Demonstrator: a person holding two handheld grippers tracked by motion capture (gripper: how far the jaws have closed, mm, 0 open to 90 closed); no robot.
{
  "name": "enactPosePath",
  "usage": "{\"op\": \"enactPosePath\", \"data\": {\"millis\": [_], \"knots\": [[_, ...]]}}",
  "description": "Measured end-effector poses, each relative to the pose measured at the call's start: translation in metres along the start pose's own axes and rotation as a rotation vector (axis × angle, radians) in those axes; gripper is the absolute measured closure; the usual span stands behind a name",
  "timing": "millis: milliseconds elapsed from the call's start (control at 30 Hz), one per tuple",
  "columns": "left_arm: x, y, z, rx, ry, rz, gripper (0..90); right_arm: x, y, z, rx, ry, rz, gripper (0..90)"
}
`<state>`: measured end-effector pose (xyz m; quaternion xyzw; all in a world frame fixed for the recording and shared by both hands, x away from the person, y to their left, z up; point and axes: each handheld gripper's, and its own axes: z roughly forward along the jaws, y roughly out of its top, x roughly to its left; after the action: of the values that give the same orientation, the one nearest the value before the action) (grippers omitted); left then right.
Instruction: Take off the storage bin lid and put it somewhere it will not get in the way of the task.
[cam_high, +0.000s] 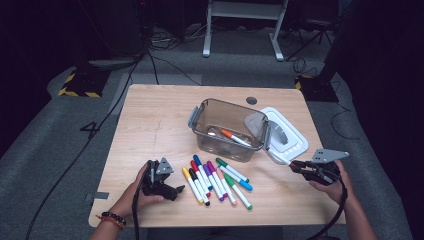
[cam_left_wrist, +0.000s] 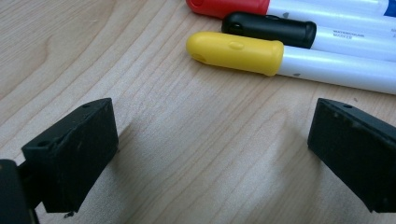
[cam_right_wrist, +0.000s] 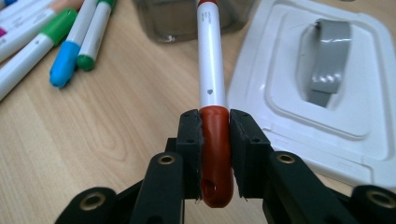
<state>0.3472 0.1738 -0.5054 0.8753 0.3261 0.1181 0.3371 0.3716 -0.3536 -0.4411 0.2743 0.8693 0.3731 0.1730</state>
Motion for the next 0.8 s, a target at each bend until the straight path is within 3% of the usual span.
{"op": "enactPosePath", "data": {"millis": [100, 367, 800], "knots": [[0.000, 0.000, 0.000, 0.000, -0.002, 0.002, 2.0, -0.009, 0.001, -0.007, -0.039, -0.055, 0.031, 75.2], [0.000, 0.000, 0.000, -0.002, -0.006, 0.000, 2.0, -0.018, 0.008, -0.016, -0.100, -0.093, 0.053, 75.2], [0.000, 0.000, 0.000, -0.001, -0.002, 0.000, 2.1, -0.018, 0.048, -0.033, -0.198, -0.128, 0.011, 75.2]]}}
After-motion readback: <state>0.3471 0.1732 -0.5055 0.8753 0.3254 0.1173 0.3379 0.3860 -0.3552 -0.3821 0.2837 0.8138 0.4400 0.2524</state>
